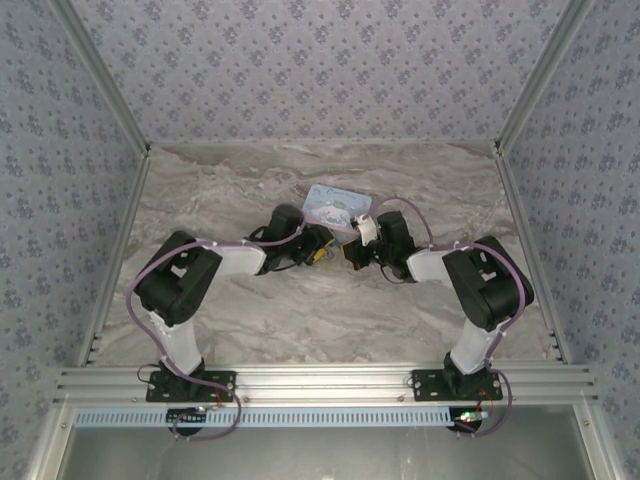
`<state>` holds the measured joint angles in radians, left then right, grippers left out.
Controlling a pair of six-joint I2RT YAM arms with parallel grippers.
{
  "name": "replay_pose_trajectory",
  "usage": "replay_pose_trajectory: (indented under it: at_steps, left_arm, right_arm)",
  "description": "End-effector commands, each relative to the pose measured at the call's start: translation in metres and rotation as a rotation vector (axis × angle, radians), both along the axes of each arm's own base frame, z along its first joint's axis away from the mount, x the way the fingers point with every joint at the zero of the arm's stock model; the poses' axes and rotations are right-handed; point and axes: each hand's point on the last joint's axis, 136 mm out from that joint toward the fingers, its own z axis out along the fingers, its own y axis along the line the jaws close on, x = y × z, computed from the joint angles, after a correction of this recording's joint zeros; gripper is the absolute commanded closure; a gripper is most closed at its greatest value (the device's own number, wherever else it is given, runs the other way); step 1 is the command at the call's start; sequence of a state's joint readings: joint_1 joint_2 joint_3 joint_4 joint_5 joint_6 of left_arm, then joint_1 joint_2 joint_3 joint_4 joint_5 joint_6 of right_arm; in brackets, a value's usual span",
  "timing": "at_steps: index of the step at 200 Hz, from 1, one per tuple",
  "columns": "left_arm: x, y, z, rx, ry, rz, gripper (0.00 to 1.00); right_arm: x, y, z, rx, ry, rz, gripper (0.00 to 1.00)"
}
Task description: Unlock the padlock with the key
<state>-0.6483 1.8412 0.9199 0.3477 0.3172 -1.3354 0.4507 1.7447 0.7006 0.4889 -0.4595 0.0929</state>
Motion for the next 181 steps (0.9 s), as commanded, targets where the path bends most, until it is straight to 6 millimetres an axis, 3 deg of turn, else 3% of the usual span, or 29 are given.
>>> replay_pose_trajectory:
  at_steps: [1, 181]
  left_arm:
    - [0.0033, -0.0021, -0.0016, 0.035, -0.006, 0.01, 0.51]
    - [0.0093, -0.0064, -0.011, 0.097, 0.019, 0.043, 0.57]
  right_arm:
    - [0.0076, 0.0068, 0.01, 0.017, -0.034, -0.001, 1.0]
    - [0.0081, 0.0087, 0.0111, 0.025, -0.04, 0.0, 1.0]
